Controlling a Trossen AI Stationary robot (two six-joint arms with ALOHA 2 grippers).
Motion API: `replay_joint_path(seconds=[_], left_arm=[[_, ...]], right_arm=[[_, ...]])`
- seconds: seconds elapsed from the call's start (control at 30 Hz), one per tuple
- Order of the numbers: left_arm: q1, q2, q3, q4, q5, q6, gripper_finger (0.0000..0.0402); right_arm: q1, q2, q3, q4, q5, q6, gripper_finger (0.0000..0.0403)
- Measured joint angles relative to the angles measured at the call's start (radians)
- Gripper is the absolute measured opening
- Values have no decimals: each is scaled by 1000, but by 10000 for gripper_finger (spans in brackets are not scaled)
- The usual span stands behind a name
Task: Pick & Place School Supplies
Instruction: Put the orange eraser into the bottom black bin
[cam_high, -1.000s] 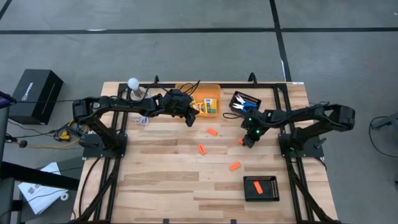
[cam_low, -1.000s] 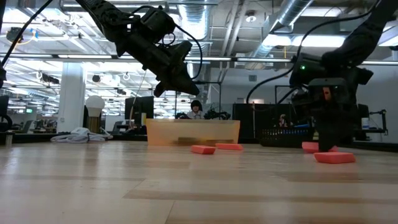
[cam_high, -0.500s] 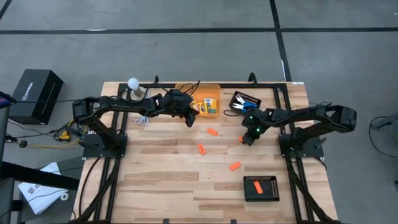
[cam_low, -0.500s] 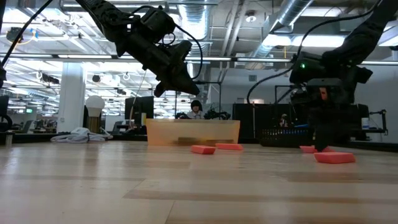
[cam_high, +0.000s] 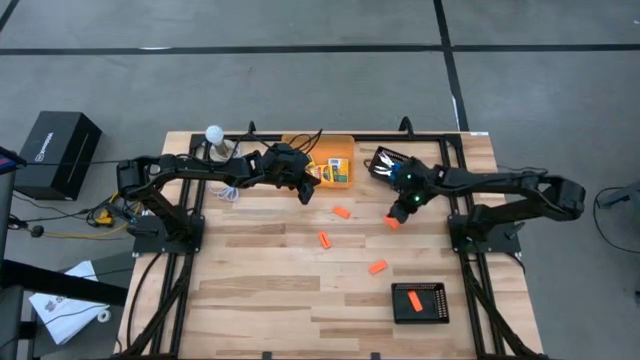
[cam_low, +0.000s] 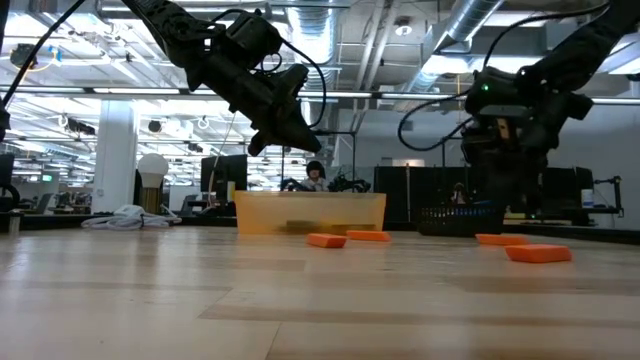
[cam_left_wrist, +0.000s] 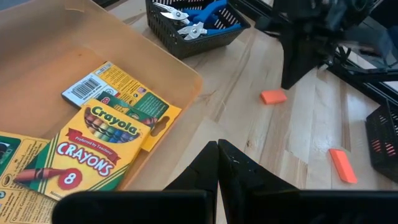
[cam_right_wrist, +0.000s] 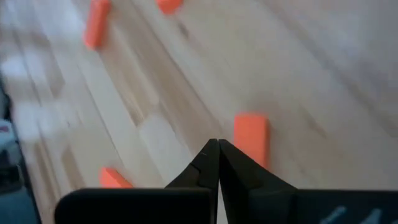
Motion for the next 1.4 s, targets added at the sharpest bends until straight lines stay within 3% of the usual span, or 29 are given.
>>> replay_joint_path(seconds=[0.5,0.87,1.4], left_arm=[[0,0,0,0,-2,0,0],[13,0,0,0,-2,1,0],[15,0,0,0,-2,1,0]], right_arm=[[-1,143,5,-32,0,-91,0],[-85,146,3,-46,-31,-142,0],[-99,146,2,-45,9,-163,0]])
